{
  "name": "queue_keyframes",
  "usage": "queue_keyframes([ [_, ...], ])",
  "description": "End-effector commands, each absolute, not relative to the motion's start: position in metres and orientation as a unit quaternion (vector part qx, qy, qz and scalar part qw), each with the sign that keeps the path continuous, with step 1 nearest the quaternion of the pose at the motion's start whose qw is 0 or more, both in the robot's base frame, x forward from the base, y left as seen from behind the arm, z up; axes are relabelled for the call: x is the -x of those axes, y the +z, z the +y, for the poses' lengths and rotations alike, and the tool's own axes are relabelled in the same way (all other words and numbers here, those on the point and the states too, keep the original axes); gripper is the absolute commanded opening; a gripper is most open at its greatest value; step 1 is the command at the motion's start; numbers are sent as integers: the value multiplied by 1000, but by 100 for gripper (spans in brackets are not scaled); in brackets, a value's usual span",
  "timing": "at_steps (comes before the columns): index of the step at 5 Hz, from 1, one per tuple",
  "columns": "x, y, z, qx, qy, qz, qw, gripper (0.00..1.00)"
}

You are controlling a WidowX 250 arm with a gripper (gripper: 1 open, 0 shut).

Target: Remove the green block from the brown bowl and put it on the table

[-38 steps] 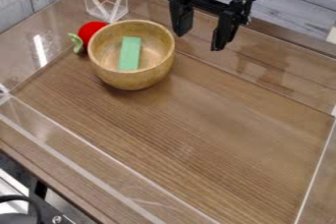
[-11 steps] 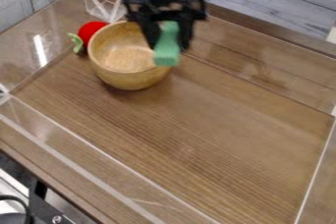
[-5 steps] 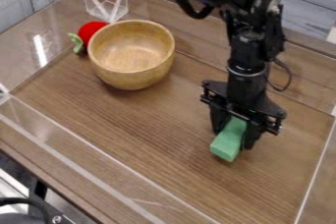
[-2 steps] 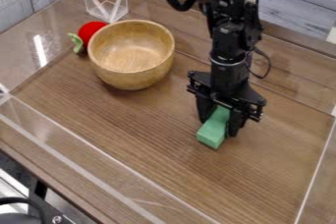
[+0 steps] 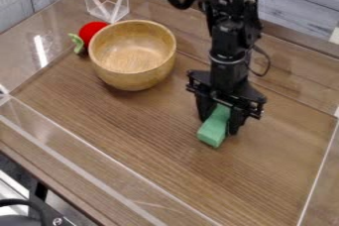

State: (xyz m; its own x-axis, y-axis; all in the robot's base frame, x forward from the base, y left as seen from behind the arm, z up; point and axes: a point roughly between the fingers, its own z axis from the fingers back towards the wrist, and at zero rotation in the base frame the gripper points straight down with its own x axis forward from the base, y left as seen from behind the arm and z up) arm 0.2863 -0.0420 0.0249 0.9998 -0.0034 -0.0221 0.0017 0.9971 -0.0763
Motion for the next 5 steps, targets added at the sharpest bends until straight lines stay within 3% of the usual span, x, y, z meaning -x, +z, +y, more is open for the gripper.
queue_keyframes([
  [1,-290,31,-31,39,-30,-10,999,0],
  [2,-284,29,-19,40,-52,-10,998,0],
  [3,-280,34,-5,45,-1,-15,999,100],
  [5,-279,78,24,59,51,-51,996,100],
])
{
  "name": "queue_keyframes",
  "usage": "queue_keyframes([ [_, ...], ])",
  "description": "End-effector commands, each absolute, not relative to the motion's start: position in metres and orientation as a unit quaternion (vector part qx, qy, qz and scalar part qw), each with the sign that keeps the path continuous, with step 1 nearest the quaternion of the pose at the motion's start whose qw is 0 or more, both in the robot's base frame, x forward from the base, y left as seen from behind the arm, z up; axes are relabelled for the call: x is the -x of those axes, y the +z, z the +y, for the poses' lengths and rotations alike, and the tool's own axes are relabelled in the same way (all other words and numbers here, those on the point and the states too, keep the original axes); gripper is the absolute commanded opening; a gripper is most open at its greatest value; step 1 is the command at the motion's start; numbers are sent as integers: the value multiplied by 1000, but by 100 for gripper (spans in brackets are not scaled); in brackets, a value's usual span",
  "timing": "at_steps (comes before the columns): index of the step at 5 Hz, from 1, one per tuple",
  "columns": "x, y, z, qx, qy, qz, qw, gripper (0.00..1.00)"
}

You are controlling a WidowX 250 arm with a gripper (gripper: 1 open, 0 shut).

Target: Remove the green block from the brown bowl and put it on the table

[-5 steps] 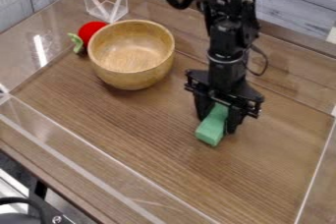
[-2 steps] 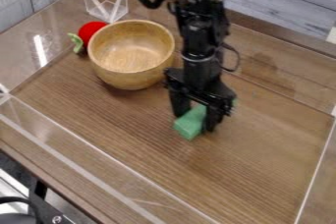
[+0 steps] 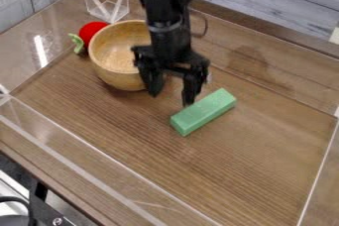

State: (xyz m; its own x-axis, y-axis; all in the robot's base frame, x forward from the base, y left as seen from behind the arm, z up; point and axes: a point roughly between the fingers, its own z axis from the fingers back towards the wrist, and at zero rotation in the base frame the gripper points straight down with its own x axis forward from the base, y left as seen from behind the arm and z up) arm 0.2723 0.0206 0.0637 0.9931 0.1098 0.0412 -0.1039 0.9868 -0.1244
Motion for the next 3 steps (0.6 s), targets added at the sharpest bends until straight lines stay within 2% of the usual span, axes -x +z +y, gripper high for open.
queue_keyframes([
  [1,-287,94,27,59,42,-61,996,100],
  [3,-289,88,42,52,36,-69,996,100],
])
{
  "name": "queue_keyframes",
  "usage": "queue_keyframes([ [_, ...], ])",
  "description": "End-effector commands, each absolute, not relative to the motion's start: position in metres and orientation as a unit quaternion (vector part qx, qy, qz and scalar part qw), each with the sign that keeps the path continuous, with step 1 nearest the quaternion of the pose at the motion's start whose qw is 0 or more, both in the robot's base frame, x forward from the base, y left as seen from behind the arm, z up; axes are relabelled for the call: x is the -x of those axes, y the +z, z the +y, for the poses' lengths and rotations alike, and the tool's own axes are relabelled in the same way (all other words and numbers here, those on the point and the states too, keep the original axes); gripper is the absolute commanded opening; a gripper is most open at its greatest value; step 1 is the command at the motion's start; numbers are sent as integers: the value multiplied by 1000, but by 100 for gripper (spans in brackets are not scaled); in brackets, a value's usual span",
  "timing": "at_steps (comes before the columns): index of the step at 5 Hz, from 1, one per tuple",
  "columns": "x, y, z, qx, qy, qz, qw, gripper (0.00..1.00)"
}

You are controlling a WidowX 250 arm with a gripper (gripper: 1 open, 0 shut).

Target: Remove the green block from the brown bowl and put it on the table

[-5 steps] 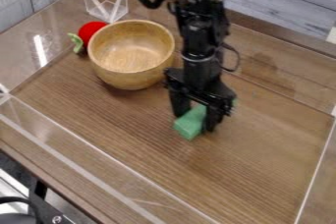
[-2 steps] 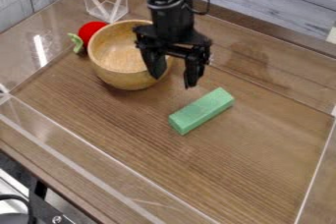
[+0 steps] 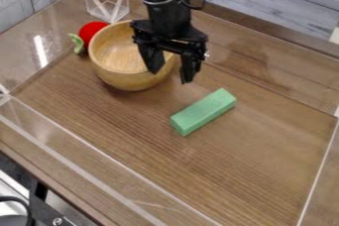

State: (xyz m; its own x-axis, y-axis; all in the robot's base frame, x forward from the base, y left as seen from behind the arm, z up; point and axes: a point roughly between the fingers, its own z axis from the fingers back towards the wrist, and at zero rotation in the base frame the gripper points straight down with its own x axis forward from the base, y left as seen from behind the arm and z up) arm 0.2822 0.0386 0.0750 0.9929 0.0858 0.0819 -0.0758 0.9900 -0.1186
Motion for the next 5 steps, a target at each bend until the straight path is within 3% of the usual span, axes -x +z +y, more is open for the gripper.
queue_keyframes([
  [1,-299,86,37,46,45,-73,995,100],
  [2,-307,83,32,41,53,-74,995,100],
  [3,-309,78,40,35,73,-76,994,0],
  [4,-310,75,49,32,94,-80,992,100],
  [5,-314,66,51,30,108,-82,990,100],
])
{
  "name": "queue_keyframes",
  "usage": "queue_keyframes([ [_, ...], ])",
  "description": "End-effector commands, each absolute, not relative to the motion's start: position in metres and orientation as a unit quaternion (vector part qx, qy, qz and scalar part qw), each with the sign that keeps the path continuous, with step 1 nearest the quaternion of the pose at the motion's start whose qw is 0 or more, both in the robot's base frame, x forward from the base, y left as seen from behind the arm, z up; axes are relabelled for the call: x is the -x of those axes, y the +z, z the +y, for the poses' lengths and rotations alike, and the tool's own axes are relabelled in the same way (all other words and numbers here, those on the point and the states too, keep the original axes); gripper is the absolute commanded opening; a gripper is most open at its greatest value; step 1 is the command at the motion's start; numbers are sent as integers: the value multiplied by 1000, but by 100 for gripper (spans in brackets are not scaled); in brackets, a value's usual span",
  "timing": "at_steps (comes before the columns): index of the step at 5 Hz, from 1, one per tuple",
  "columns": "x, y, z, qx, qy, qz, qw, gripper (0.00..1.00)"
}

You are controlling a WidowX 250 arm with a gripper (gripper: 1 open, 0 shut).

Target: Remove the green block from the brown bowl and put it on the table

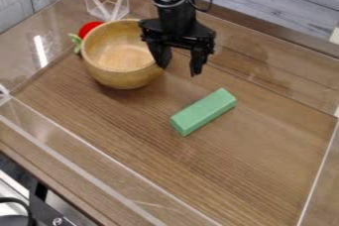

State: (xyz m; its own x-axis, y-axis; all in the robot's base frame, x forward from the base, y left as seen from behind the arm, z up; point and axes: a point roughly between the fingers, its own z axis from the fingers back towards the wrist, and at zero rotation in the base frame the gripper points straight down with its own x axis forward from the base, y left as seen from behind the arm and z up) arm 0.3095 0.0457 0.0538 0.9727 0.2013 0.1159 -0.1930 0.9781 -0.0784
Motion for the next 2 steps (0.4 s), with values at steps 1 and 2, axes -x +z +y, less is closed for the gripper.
queue_keyframes([
  [1,-317,50,49,28,121,-76,989,100],
  [2,-321,36,40,28,128,-71,989,100],
])
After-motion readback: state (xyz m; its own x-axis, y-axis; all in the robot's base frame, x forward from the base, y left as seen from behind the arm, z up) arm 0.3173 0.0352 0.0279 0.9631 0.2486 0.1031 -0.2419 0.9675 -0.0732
